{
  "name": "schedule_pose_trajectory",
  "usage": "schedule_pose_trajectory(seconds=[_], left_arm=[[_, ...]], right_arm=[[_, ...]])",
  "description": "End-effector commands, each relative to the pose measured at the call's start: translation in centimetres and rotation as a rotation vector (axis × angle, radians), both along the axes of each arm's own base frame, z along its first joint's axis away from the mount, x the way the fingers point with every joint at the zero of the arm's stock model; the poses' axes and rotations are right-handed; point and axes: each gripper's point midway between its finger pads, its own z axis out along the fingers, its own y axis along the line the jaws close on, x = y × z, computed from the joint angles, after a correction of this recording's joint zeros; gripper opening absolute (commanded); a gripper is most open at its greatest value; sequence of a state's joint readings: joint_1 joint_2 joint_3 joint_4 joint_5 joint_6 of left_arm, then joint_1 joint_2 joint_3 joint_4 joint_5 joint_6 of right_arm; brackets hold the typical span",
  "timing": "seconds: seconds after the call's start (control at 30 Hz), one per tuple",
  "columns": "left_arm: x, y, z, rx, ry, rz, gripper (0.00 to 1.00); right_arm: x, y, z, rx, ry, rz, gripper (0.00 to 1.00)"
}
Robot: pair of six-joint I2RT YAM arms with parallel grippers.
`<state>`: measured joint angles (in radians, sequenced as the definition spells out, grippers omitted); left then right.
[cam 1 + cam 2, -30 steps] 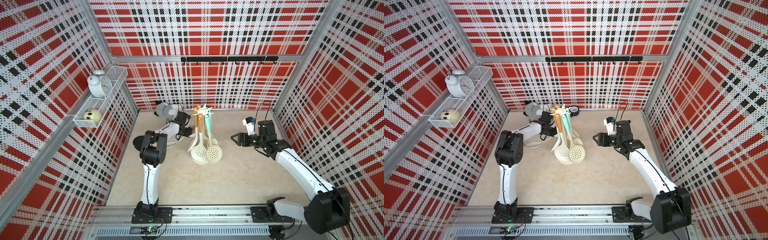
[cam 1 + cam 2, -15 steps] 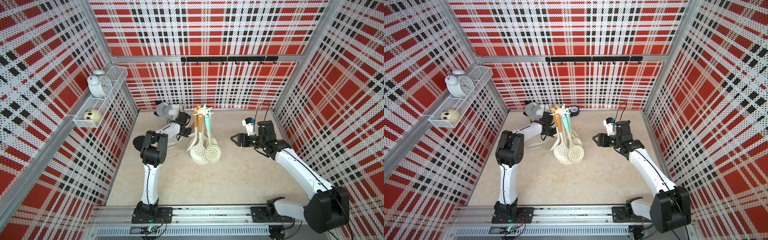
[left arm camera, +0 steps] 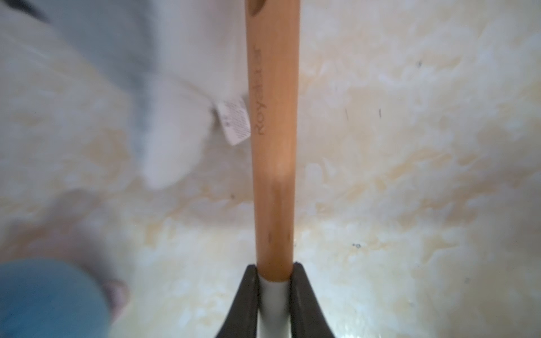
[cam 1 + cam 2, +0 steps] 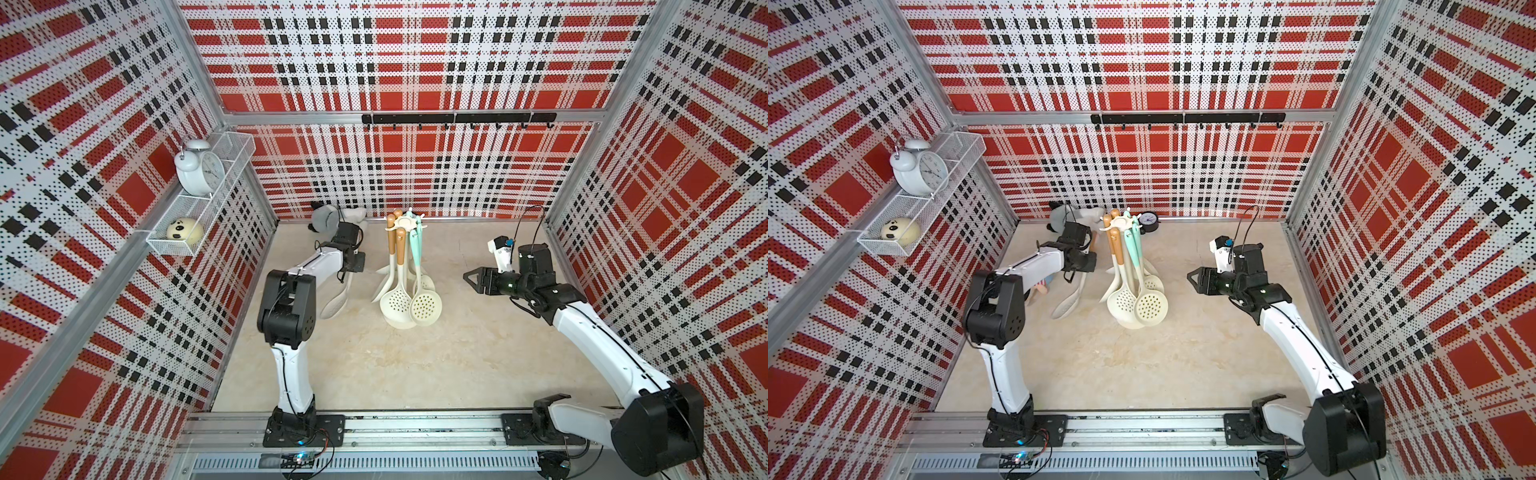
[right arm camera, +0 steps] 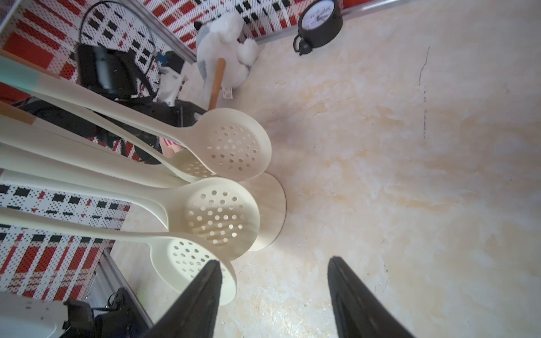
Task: Hang the skimmer on the kitchen utensil rack
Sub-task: Pick up the skimmer from the center of the board.
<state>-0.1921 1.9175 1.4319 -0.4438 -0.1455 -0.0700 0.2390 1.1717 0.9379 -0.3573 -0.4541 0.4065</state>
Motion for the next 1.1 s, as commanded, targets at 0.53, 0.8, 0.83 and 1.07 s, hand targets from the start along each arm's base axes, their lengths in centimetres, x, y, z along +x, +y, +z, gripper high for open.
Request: schedule_pose_trajectory(seconds=[0.53, 0.8, 0.83, 1.07], left_arm=[[-19.2, -5.5, 30.6, -0.432, -0.898, -0.151, 0.0], [-23.1, -6.4, 32.2, -0.624, -0.847, -0.224, 0.0], [-23.7, -6.8, 32.5, -0.653, -0.841, -0.252, 0.0], [-26.8, -9.4, 34.4, -0.854, -0.796, -0.401, 0.0]], right_arm=[[-6.0, 5.7, 12.5, 0.1, -0.565, 0.195, 0.63], [-12.7, 14.2, 17.7, 0.129, -0.863, 0.397, 0.65], [-13.2, 15.7, 18.2, 0.126, -0.887, 0.416, 0.65], [-11.9, 22.4, 18.2, 0.122, -0.903, 0.505, 0.65]])
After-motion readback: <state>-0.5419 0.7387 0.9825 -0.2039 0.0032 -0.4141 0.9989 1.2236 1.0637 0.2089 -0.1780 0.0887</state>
